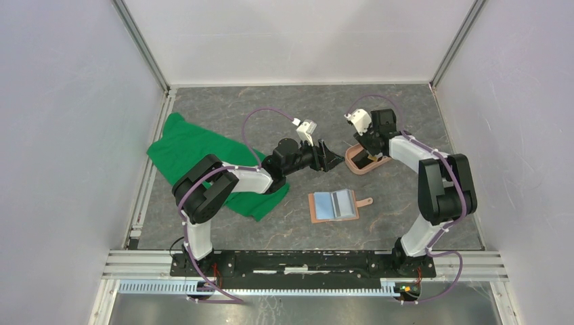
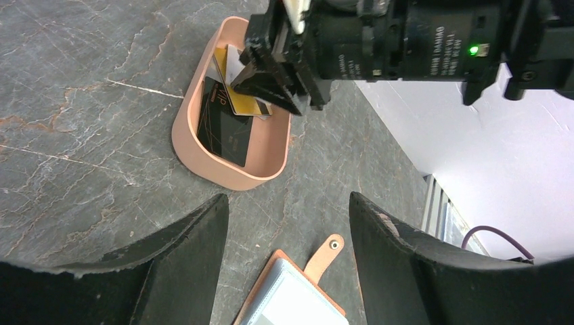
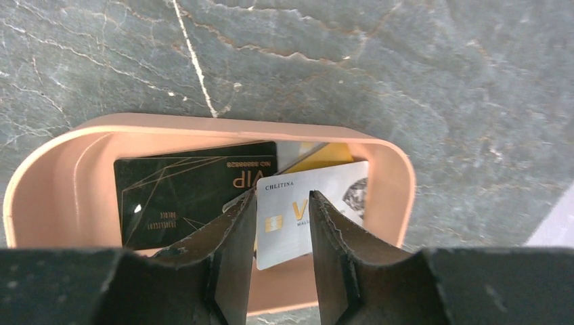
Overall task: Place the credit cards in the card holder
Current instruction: Pick up the credit card from the storage box.
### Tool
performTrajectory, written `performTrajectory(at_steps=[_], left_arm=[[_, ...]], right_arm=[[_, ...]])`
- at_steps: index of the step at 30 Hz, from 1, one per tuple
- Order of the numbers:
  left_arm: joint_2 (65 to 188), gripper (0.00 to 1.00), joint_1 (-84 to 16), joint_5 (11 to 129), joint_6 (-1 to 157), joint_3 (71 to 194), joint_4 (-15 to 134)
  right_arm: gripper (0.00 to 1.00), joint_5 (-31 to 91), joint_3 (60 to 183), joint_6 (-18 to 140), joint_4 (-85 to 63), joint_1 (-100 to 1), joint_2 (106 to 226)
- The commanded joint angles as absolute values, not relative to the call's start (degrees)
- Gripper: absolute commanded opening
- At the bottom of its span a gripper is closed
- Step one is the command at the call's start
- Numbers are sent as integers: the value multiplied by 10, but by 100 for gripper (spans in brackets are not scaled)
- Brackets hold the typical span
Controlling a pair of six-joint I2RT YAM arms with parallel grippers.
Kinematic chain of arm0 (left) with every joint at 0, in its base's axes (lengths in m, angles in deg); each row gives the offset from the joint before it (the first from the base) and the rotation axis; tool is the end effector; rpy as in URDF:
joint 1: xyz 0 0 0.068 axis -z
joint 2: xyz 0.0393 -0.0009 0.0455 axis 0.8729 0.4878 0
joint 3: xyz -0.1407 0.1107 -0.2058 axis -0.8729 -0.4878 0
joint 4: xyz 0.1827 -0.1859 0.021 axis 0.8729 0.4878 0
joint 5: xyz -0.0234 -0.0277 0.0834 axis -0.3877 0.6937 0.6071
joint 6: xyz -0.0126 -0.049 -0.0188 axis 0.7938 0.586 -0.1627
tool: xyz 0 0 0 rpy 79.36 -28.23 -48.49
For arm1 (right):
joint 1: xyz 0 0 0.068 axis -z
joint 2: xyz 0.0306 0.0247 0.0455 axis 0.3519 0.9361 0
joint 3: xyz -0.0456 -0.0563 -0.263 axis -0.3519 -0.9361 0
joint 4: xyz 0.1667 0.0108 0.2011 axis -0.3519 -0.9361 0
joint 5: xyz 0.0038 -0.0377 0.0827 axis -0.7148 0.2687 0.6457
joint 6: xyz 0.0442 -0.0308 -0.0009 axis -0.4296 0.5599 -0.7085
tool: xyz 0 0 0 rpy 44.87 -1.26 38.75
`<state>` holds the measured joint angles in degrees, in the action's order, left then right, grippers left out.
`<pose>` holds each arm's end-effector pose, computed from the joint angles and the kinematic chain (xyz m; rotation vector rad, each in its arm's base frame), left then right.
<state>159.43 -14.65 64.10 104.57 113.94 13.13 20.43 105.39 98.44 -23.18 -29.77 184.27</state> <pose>0.2719 -0.2957 0.1883 0.3354 1.8190 -1.2774 0.3518 0.0558 0.1768 -0.8347 2.3486 -0.1885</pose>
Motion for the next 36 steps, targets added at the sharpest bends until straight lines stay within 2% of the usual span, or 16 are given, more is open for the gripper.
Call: performTrajectory(at_steps=[1,10,21,27,34,36], left_arm=[[1593,72,-144,633,1064,1148,100],[1596,73,-142,632,1066,1154,104],[1595,73,-141,633,1065,1155,107],[1592,73,-141,633,1065,1154,108],[1590,74,-141,634,1064,1155,109],[1589,74,-141,633,1062,1155,110]], right_arm=[[40,180,1050,996,-194,-297,1791],[39,148,1041,1011,-187,-297,1772],[29,121,1033,1026,-182,-295,1758],[21,113,1032,1032,-183,-292,1769],[0,111,1032,1036,-184,-288,1766],[0,116,1032,1035,-184,-286,1756]])
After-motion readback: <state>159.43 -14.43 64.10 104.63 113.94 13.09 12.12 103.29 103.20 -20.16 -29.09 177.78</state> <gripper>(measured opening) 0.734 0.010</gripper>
